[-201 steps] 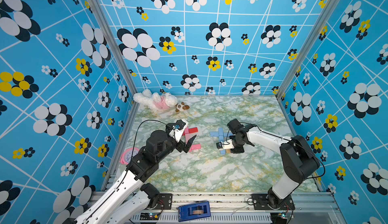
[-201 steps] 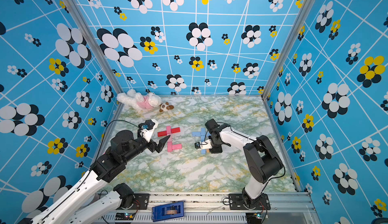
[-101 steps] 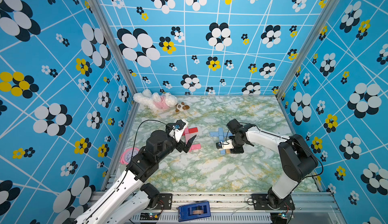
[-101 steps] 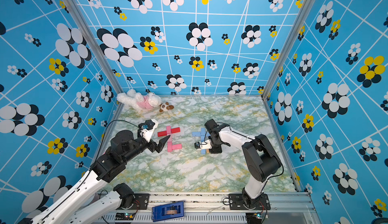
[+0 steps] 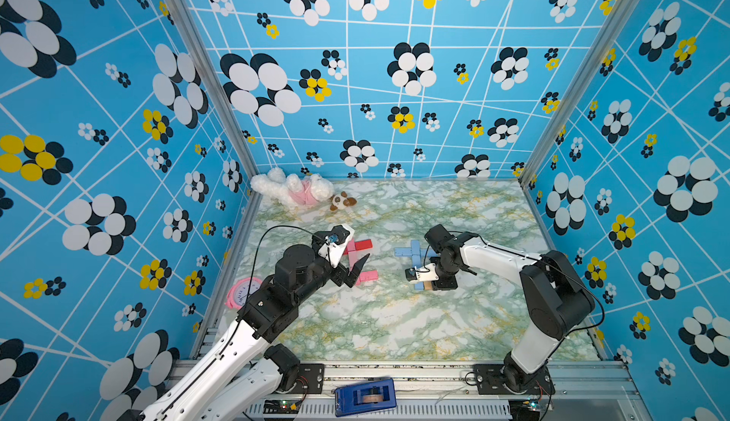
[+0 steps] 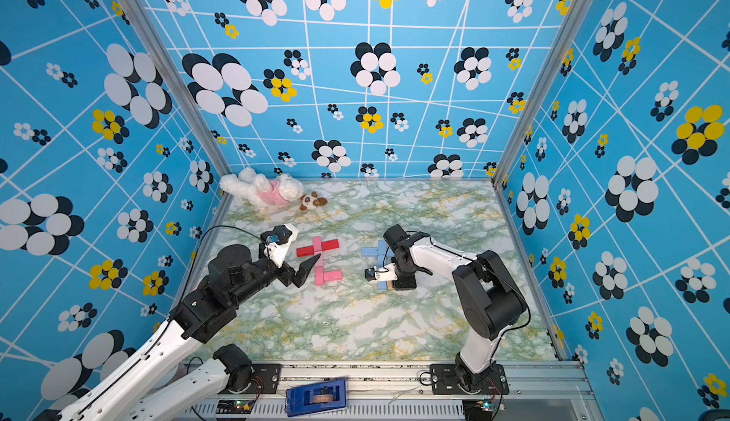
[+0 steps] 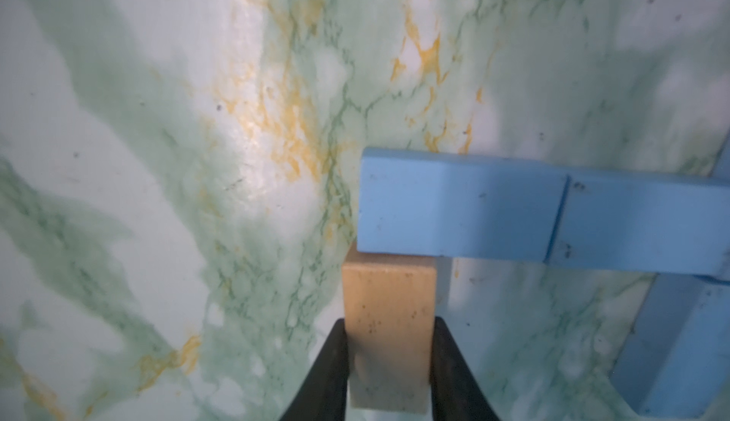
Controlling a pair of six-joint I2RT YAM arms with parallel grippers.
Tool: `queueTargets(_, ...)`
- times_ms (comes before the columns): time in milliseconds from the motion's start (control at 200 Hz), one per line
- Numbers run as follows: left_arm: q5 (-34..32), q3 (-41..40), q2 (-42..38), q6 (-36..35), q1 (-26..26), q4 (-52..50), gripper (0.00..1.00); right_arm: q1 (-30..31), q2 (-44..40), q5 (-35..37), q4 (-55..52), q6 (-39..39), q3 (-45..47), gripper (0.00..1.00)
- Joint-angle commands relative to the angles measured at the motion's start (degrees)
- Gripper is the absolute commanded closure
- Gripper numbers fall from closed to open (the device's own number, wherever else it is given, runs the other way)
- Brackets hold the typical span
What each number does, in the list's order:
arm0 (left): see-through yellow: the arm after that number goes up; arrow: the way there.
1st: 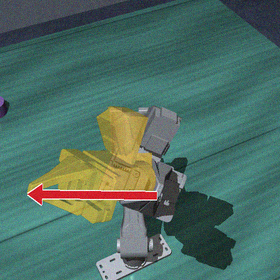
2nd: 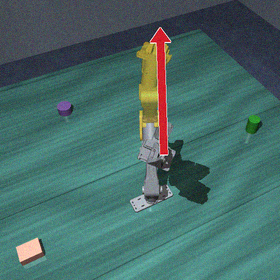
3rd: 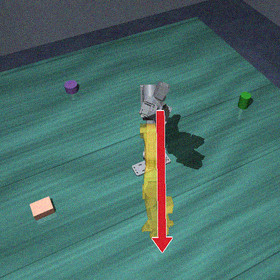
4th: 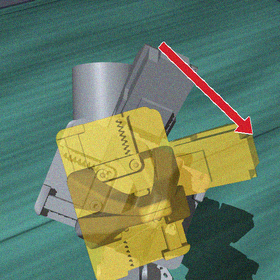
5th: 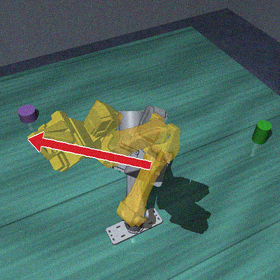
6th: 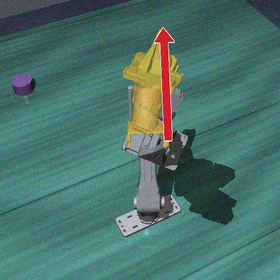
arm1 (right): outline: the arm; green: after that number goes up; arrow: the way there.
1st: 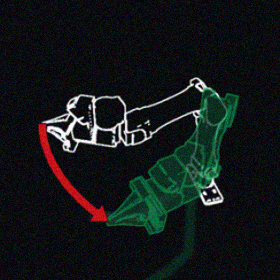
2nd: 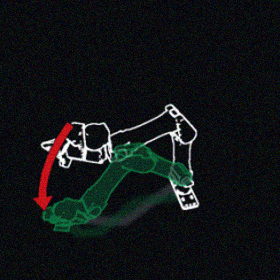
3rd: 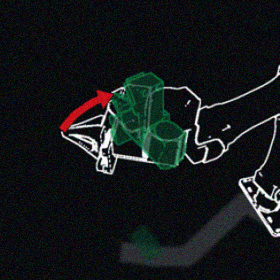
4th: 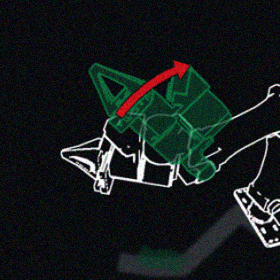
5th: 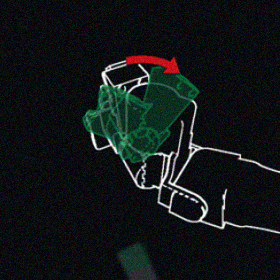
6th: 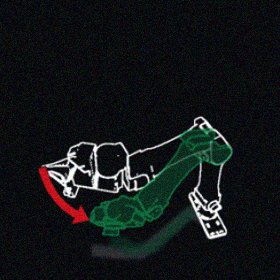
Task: Assemble the letter t with building blocks
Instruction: Assemble the building block at the center of the board.
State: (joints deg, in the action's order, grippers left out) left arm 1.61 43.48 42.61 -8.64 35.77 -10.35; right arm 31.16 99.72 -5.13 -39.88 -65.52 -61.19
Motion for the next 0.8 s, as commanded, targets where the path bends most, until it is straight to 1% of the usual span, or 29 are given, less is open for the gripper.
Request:
queueTargets(0, -0.6, -0.7, -0.6, -0.8, 0.4, -1.0, 0.01, 0.4, 0.3, -1.4, -2.2, 1.0, -0.7, 0.98)
queueTargets(470, -0.7, -0.7, -0.7, -0.8, 0.6, -1.2, 0.01, 0.5, 1.4, -0.9, -3.0, 2.6, -1.5, 0.92)
queueTargets(635, -0.9, -0.7, -0.6, -0.8, 0.6, -1.1, 0.01, 0.5, 1.9, -0.7, -3.3, 3.1, -1.6, 0.87)
queueTargets(795, -0.9, -0.7, -0.6, -0.9, 0.6, -1.3, 0.01, 0.5, 2.4, -0.7, -3.3, 3.7, -1.9, 0.85)
